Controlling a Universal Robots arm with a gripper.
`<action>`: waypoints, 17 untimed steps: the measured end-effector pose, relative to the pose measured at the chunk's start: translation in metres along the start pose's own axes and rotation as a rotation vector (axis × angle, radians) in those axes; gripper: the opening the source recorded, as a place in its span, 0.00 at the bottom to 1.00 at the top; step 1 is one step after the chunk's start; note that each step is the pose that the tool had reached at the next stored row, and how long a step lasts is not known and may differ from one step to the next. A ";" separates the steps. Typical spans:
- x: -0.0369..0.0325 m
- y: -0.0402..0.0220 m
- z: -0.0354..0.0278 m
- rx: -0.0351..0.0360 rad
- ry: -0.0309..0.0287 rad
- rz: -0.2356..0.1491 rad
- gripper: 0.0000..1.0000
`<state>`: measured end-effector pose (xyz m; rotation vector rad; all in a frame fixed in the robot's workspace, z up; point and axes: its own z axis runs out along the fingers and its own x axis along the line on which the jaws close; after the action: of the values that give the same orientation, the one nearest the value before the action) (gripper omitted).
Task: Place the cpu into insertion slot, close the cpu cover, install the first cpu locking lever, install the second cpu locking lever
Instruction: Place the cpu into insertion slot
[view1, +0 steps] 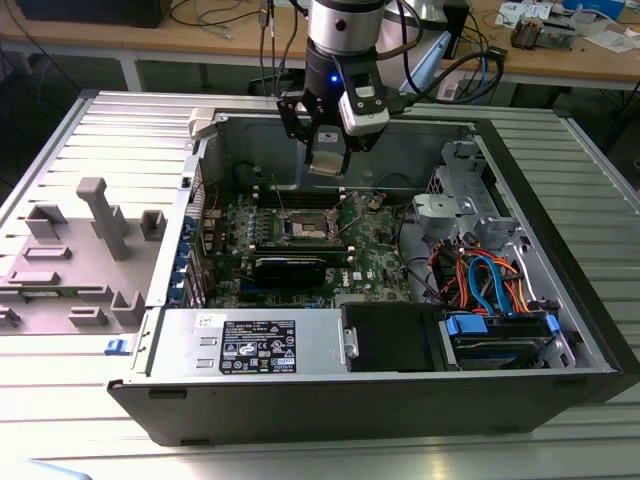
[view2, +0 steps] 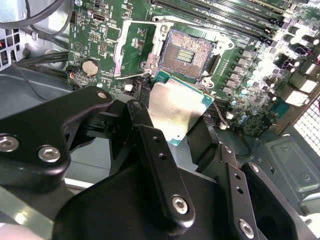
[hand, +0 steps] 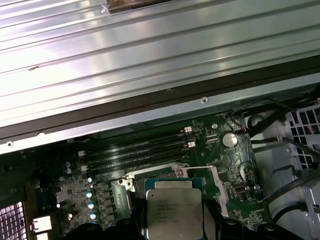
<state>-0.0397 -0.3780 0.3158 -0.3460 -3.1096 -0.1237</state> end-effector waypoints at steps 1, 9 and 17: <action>0.0000 0.0000 0.0000 0.0000 -0.0001 0.001 0.55; 0.0000 0.0000 0.0001 -0.0002 -0.0010 0.013 0.55; 0.0000 0.0000 0.0003 -0.0005 -0.0021 0.028 0.55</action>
<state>-0.0397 -0.3780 0.3154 -0.3896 -3.1055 -0.1240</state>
